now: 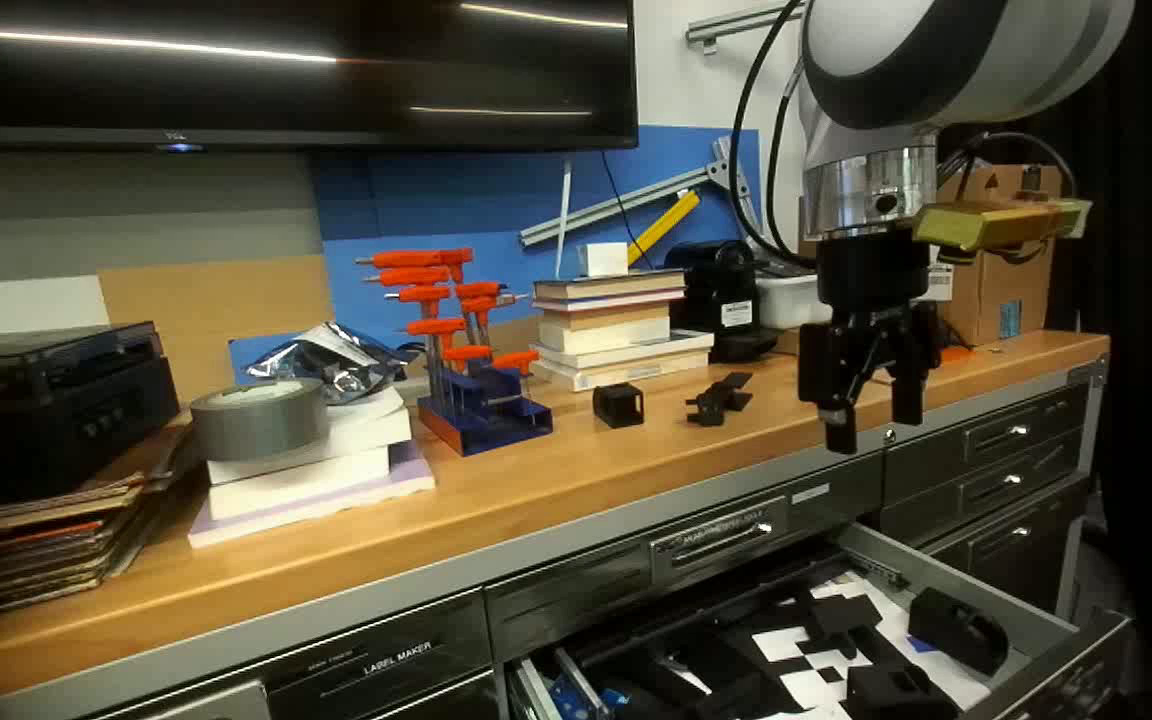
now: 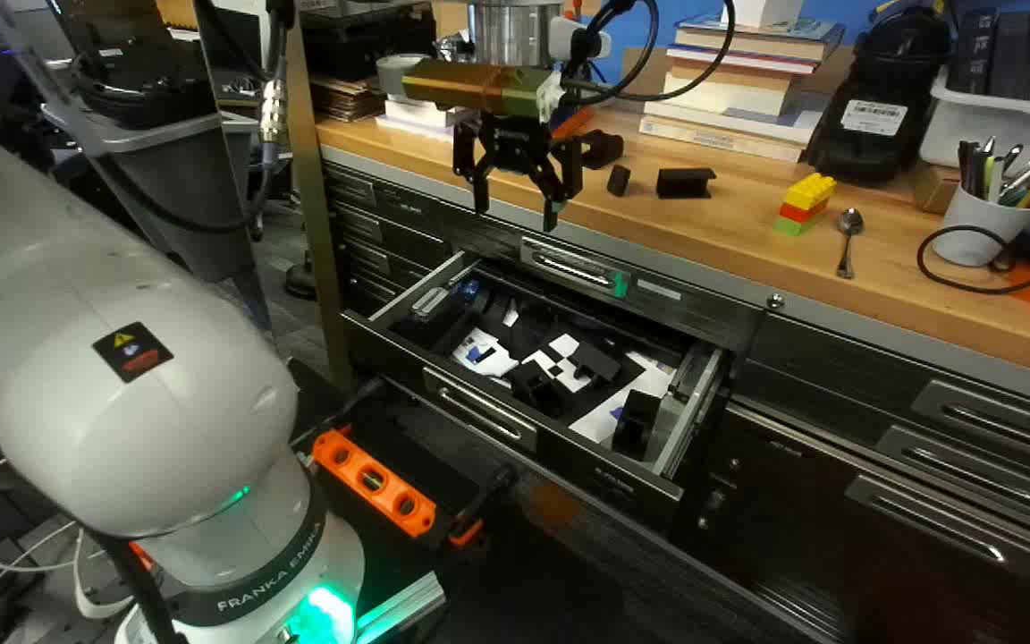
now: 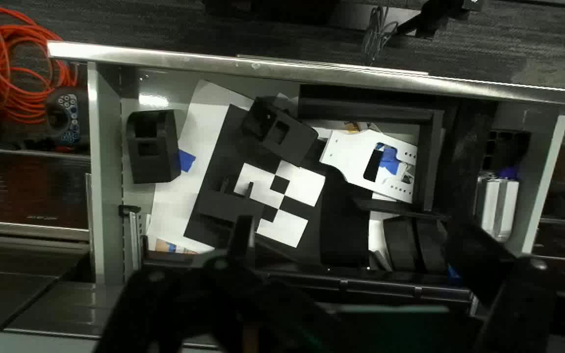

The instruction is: Put the three black objects in the open drawer and close it

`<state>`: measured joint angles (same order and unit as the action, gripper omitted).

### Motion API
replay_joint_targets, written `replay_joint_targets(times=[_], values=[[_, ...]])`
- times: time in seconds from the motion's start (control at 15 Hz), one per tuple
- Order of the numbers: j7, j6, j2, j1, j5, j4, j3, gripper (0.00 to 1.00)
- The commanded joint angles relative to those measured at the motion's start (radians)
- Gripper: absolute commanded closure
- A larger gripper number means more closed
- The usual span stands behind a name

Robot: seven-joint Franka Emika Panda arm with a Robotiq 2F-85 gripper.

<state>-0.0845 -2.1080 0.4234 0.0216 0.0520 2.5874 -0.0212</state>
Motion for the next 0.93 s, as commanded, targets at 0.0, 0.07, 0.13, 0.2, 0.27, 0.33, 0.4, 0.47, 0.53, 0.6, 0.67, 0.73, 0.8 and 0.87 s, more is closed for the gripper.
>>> replay_joint_targets(times=[0.0, 0.07, 0.13, 0.2, 0.27, 0.33, 0.4, 0.47, 0.53, 0.6, 0.67, 0.73, 0.8, 0.87], values=[[0.002, 0.002, 0.0, 0.004, 0.002, -0.005, 0.004, 0.0], [0.002, 0.002, 0.0, 0.004, 0.002, -0.01, 0.004, 0.0], [0.002, 0.002, 0.001, 0.004, 0.002, -0.012, 0.004, 0.0], [0.002, 0.002, 0.001, 0.004, 0.002, -0.014, 0.004, 0.0], [0.002, 0.002, 0.001, 0.004, 0.002, -0.014, 0.004, 0.0], [0.002, 0.002, 0.001, 0.004, 0.002, -0.014, 0.004, 0.0], [0.002, 0.002, 0.001, 0.004, 0.002, -0.014, 0.004, 0.0], [0.032, -0.016, 0.001, -0.006, 0.017, -0.01, -0.004, 0.0], [0.056, -0.03, -0.001, -0.014, 0.031, -0.008, -0.01, 0.0], [0.095, -0.053, -0.006, -0.029, 0.056, -0.009, -0.017, 0.0], [0.134, -0.08, -0.012, -0.041, 0.075, -0.011, -0.02, 0.0], [0.168, -0.119, -0.023, -0.055, 0.095, -0.015, -0.017, 0.0], [0.197, -0.156, -0.037, -0.069, 0.115, -0.019, -0.014, 0.0], [0.223, -0.19, -0.056, -0.086, 0.137, -0.025, -0.012, 0.0]])
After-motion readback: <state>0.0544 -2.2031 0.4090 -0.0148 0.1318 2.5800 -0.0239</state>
